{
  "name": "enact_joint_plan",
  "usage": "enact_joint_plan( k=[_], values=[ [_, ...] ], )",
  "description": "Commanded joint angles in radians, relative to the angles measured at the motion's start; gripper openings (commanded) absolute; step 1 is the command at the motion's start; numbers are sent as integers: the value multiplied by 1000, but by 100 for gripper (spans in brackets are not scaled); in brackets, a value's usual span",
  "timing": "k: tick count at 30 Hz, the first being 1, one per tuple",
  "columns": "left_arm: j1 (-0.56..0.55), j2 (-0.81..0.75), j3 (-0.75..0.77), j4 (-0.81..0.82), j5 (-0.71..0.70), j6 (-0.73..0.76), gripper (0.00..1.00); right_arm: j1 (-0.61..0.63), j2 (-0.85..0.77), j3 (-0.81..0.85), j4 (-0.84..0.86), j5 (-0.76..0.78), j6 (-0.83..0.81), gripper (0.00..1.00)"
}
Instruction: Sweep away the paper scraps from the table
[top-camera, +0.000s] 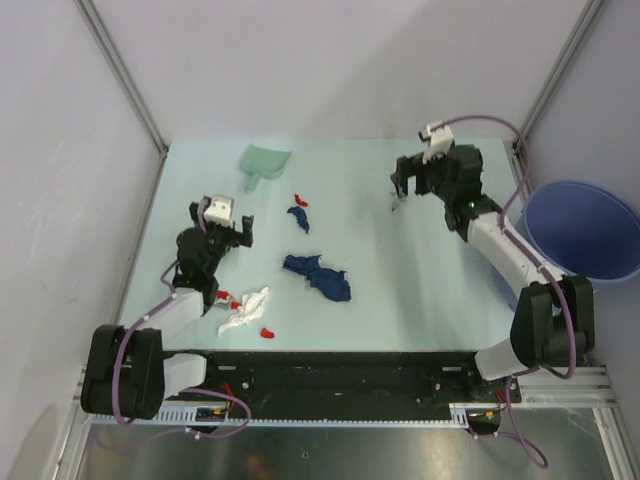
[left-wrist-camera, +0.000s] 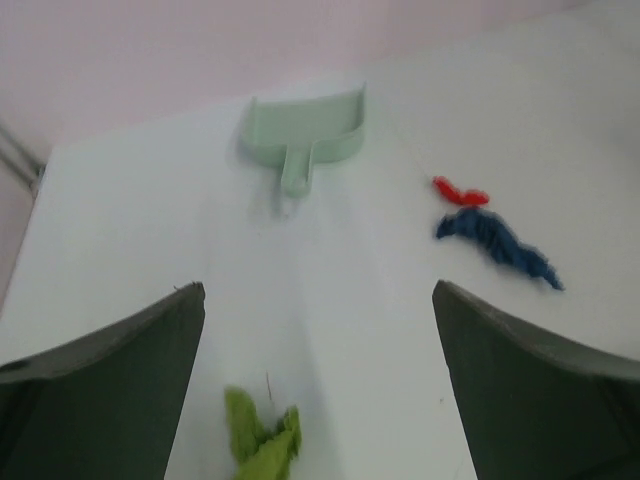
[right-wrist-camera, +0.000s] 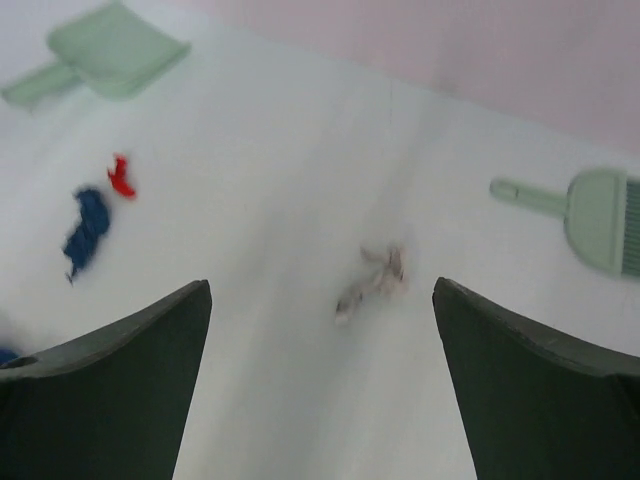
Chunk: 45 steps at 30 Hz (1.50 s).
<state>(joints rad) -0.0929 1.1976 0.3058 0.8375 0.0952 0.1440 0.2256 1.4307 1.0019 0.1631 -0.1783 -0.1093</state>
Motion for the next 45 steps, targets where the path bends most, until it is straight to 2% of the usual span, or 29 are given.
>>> enact_joint_plan(
  k=[1,2,3,5,6,7,8,9,10,12,13,15,17,20,27,32,37,39,40,42,44,45],
  values=[
    [5,-58,244,-490,171,54,100,-29,129,297,-348,-6,10,95],
    [5,-49,354,-591,292,77,100,-34,164,344,-375,14,8,94],
    [5,-41,409,-779,348,92,100,-40,231,448,-431,46,-7,94],
    [5,-36,539,-934,454,118,100,-68,327,567,-514,53,-18,91],
    [5,-39,574,-1047,525,127,100,-80,446,736,-628,43,-21,90],
    [5,-39,607,-1093,550,137,100,-92,514,829,-698,37,-26,90],
    [5,-35,666,-1136,570,135,100,-115,581,948,-770,40,-27,83],
    [5,-33,693,-1194,583,129,100,-127,665,1165,-915,43,-29,80],
    [5,-27,714,-1212,584,108,100,-135,806,1295,-980,52,-32,77],
    [4,-10,748,-1232,577,91,100,-161,937,1485,-1113,75,-41,76],
    [1,-4,754,-1236,574,86,100,-166,1011,1594,-1123,86,-50,77],
    [-4,16,762,-1244,566,85,100,-189,1031,1594,-1053,105,-55,80],
    [-8,31,777,-1253,548,80,100,-201,1027,1522,-939,105,-69,79],
    [-8,46,796,-1272,526,77,100,-218,1051,1497,-837,123,-104,73],
    [-8,80,820,-1299,488,95,100,-244,1187,1546,-755,171,-182,67],
    [-8,91,823,-1310,465,112,100,-275,1261,1564,-742,172,-138,65],
    [-8,103,819,-1318,460,124,100,-299,1323,1592,-708,108,-104,59],
    [-10,108,819,-1319,454,127,99,-299,1340,1609,-735,65,-119,54],
    [-10,109,820,-1321,449,129,99,-298,1347,1603,-744,56,-125,49],
    [-8,111,825,-1322,442,132,100,-284,1349,1594,-767,7,-173,31],
    [-10,111,832,-1325,436,132,99,-256,1320,1551,-764,48,-220,11],
    [-10,112,835,-1328,437,138,99,-229,1312,1543,-767,72,-239,8]
  ],
)
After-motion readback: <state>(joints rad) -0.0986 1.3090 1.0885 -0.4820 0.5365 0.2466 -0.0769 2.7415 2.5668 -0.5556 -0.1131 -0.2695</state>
